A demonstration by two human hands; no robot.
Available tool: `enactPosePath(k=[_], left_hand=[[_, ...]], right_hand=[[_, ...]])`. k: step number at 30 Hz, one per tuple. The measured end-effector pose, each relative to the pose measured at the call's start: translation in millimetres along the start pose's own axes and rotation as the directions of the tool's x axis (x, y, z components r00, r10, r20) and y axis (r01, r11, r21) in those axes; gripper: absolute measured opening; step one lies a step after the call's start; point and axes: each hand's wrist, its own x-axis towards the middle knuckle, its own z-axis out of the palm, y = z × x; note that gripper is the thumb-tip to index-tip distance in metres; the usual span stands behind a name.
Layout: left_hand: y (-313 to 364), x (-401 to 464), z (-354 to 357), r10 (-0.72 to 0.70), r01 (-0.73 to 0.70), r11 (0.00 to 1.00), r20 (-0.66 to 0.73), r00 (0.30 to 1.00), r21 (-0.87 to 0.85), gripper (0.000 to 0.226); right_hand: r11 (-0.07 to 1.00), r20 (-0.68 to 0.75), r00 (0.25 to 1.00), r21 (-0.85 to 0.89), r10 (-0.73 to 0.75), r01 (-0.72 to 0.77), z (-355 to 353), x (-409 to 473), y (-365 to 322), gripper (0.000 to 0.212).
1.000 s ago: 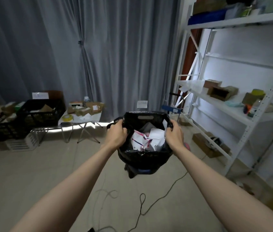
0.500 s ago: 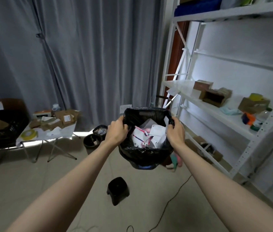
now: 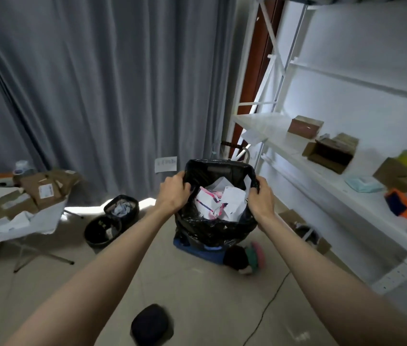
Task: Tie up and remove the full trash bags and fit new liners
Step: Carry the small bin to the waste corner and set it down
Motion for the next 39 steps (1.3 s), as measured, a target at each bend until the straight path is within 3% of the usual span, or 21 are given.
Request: enactPosePath(k=[11, 22, 29, 39], left_hand=[[-27.6, 195.8, 42.1, -0.114, 0.113, 0.992, -0.016, 0.993, -0.05, 0.038], [-129.6, 378.2, 101.9, -0.291, 0.29, 0.956, -0.022, 0.956, -0.049, 0.038], [-186.5, 424.2, 87.5, -0.425, 0.426, 0.905, -0.114, 0.898, -0.016, 0.034], [-291.7, 469.4, 67.6, -0.459, 0.469, 0.881, -0.124, 0.88, 0.066, 0.034]], right_hand=[[1.0, 0.136, 0.99, 0.005, -0.025, 0.025, 97.3, 187.1, -3.3, 0.06], [0.999, 0.302, 0.953, 0.037, 0.005, -0.017, 268.1, 372.7, 9.4, 0.052], [0.999, 0.433, 0.901, 0.036, -0.012, -0.004, 360.7, 414.7, -20.0, 0.051], [0.996, 0.505, 0.862, 0.048, 0.042, -0.076, 480.6, 413.7, -28.5, 0.056]])
